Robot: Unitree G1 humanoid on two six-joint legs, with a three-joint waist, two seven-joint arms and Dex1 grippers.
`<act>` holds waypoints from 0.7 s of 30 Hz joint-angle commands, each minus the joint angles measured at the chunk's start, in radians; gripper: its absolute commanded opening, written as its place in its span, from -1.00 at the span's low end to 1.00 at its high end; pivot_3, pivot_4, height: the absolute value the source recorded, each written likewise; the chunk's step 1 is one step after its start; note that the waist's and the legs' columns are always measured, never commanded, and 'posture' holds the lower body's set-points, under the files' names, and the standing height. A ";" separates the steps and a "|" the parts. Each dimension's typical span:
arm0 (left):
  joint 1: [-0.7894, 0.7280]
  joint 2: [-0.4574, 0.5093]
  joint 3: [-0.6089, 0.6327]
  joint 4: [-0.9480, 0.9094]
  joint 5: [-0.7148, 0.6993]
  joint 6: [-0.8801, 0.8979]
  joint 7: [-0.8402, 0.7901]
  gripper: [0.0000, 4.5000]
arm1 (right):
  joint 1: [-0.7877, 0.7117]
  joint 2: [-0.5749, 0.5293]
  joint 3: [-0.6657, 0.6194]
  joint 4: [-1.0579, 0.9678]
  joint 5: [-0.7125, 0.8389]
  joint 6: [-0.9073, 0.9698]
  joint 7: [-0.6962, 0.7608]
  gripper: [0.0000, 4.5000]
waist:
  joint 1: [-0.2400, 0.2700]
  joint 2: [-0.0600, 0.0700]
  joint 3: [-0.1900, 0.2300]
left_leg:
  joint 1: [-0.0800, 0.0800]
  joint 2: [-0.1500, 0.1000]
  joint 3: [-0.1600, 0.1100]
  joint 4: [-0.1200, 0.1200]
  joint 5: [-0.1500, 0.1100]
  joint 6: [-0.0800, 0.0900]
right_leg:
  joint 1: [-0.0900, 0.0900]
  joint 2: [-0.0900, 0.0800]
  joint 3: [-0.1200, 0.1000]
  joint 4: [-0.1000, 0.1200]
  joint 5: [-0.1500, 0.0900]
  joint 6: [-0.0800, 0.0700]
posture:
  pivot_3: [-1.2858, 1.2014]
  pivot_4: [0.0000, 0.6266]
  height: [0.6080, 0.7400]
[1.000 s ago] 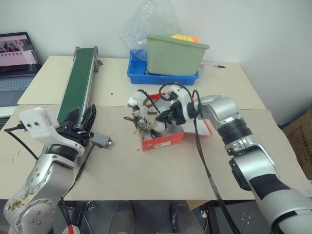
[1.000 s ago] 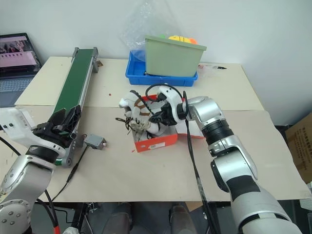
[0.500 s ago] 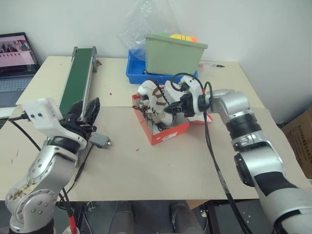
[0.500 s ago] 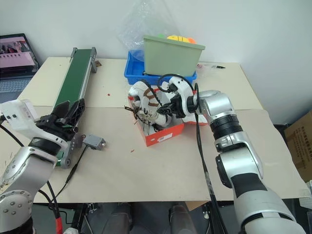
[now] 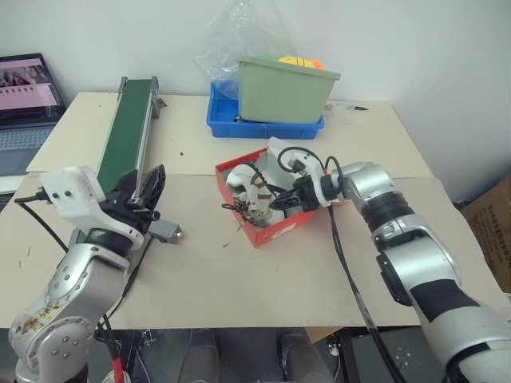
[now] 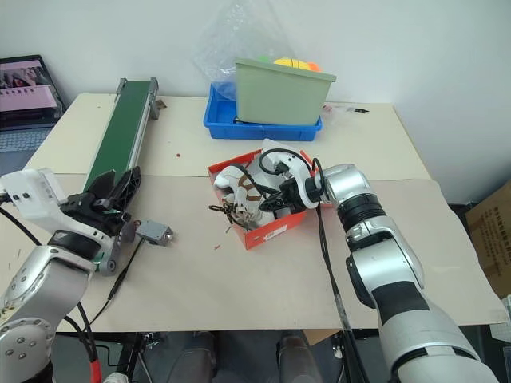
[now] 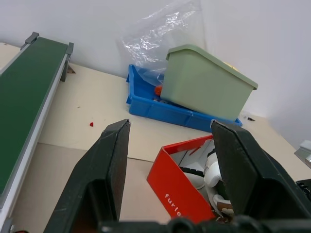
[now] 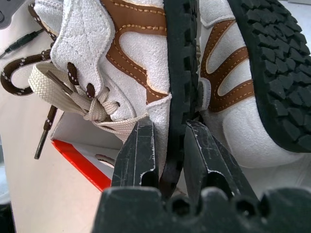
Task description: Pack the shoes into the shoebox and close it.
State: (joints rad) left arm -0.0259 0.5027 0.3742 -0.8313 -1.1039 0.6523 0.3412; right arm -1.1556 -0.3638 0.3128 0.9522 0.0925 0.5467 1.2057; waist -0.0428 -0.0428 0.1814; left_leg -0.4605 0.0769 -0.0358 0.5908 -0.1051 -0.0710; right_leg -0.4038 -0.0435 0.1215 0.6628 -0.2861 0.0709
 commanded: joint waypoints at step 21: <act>0.049 -0.026 -0.008 -0.106 0.006 -0.058 0.065 0.27 | -0.023 -0.074 0.289 0.206 -0.469 -0.620 0.095 -0.83 | 0.046 0.001 -0.002 | 0.004 0.000 0.000 0.000 0.000 -0.001 | 0.006 -0.001 -0.001 -0.003 0.000 0.000 | 0.03 -0.52 1.00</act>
State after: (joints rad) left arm 0.0292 0.4695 0.3673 -0.8914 -1.0986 0.6150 0.4012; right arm -1.2321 -0.4352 0.5586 1.1101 -0.2955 -0.0874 1.3291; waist 0.0036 -0.0413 0.1796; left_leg -0.4547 0.0765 -0.0358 0.5911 -0.1051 -0.0716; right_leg -0.3965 -0.0443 0.1205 0.6595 -0.2862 0.0708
